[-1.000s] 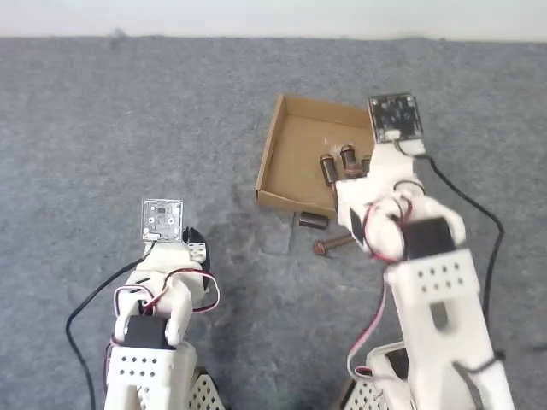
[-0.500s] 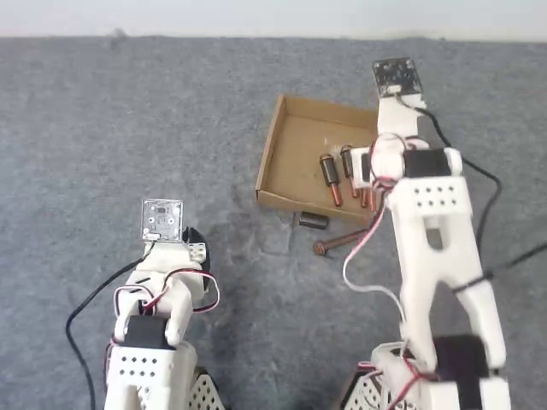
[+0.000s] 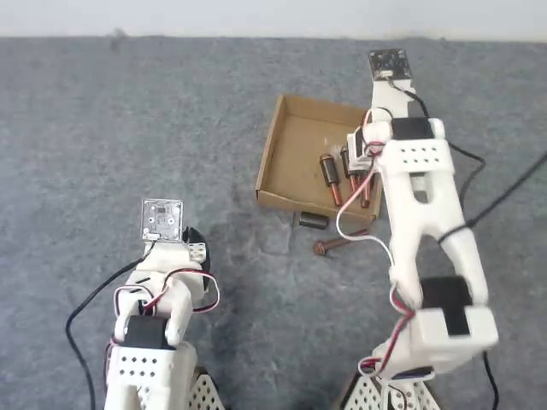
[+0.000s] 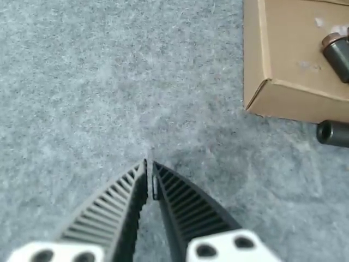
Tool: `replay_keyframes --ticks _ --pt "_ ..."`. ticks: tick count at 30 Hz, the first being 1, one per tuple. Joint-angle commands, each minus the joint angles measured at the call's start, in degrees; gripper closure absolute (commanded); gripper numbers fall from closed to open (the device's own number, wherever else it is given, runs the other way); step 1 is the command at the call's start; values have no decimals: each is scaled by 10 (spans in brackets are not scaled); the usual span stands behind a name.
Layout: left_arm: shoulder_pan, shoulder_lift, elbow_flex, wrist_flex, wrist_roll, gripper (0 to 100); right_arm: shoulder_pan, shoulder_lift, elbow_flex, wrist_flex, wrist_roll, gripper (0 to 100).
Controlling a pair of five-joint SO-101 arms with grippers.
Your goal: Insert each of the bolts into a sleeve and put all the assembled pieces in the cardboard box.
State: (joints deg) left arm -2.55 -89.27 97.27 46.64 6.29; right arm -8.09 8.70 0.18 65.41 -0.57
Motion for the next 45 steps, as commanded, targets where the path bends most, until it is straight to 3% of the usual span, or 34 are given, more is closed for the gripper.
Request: replay_keyframes --ticks 1,19,23,26,36,45 --pt "-3 -1 -3 1 -4 987 6 35 -82 0 -7 989" --pt "-3 -1 -3 1 -4 987 4 184 -210 2 -7 987" --pt "-3 -1 -3 1 -4 987 3 187 -215 5 -7 888" --pt "-3 -1 -3 1 -4 987 2 183 -227 42 -6 837" --pt "-3 -1 -3 1 -4 987 0 181 -346 239 -7 988" --pt "-3 -1 -3 1 -4 987 0 161 -345 373 62 992"
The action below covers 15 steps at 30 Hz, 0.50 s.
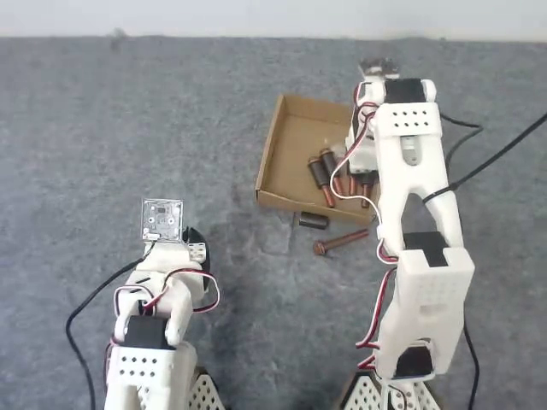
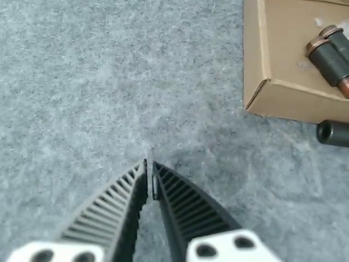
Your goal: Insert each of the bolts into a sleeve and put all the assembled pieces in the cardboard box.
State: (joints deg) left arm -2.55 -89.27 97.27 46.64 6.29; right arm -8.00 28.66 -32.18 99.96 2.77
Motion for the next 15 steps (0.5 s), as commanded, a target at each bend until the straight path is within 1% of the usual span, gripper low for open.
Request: replay_keyframes --ticks 1,5,8,15 --pt "-3 -1 -3 1 -4 987 1 -51 -6 28 33 992" --pt "-3 -1 -3 1 -4 987 -12 -128 98 28 67 992" --pt "-3 -1 -3 1 -4 987 -38 -200 194 18 69 992" --pt "-3 -1 -3 2 -4 987 -124 -335 374 3 75 992"
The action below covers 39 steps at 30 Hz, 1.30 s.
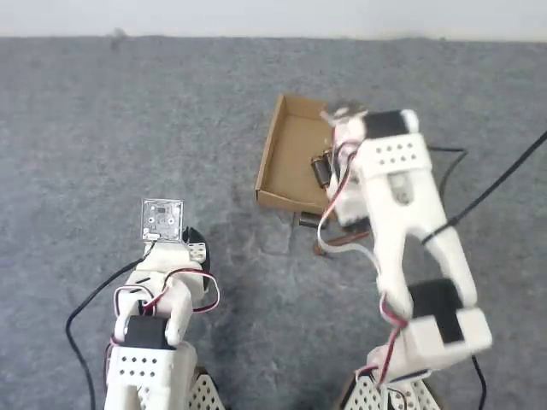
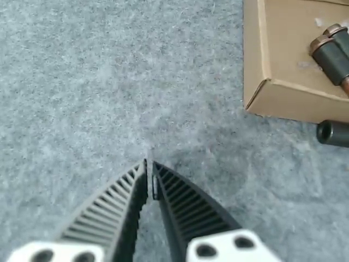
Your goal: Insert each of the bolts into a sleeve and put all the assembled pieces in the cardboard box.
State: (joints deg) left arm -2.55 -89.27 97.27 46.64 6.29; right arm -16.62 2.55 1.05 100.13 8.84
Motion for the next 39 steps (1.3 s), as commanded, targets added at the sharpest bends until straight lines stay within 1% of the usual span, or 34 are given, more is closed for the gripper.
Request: replay_keyframes --ticks 1,6,10,16,22,25,29,31,32,36,39 --pt "-3 -1 -3 2 -4 987 -52 -90 58 1 18 992" --pt "-3 -1 -3 2 -4 987 -113 -153 113 -24 111 992" --pt "-3 -1 -3 2 -4 987 -124 -181 148 -94 164 992" --pt "-3 -1 -3 2 -4 987 -125 -182 233 -260 197 992" --pt "-3 -1 -3 2 -4 987 -125 -181 253 -349 226 992" --pt "-3 -1 -3 2 -4 987 -125 -181 268 -385 237 991" --pt "-3 -1 -3 2 -4 987 -125 -181 307 -421 236 920" --pt "-3 -1 -3 2 -4 987 -126 -182 329 -441 237 909" --pt "-3 -1 -3 2 -4 987 -126 -184 338 -449 245 916" --pt "-3 -1 -3 2 -4 987 -141 -184 368 -457 320 929" --pt "0 -2 -3 14 -4 987 -145 -181 389 -480 352 926"
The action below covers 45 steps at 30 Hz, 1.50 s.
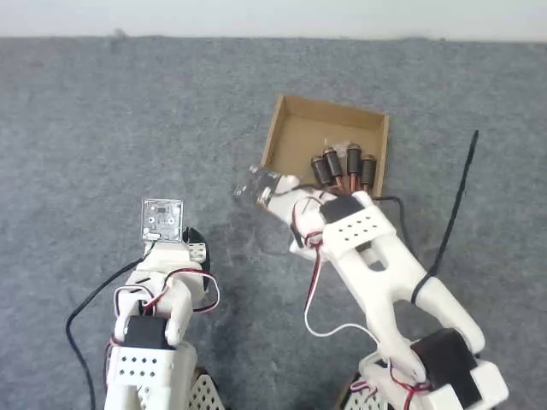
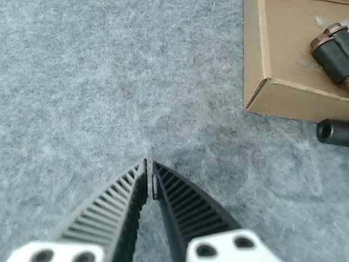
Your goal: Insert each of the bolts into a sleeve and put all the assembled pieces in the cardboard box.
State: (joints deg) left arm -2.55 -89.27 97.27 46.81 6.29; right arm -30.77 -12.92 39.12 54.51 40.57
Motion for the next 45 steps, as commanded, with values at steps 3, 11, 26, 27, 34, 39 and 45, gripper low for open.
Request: replay_keyframes --ticks 3,11,26,27,34,39,45 --pt "1 -4 -3 18 -4 987 1 -26 32 -53 64 924" --pt "1 -4 -3 18 -4 986 8 -24 40 -88 84 924" --pt "1 -4 -3 19 -4 986 50 122 -62 -88 131 923" --pt "1 -4 -3 19 -4 986 50 128 -67 -86 136 914" --pt "1 -4 -3 18 -47 986 51 139 -81 -89 140 858" --pt "1 -4 -3 18 -67 987 51 167 -100 -118 140 859" --pt "1 -5 -3 17 -67 987 65 218 -144 -119 140 859"
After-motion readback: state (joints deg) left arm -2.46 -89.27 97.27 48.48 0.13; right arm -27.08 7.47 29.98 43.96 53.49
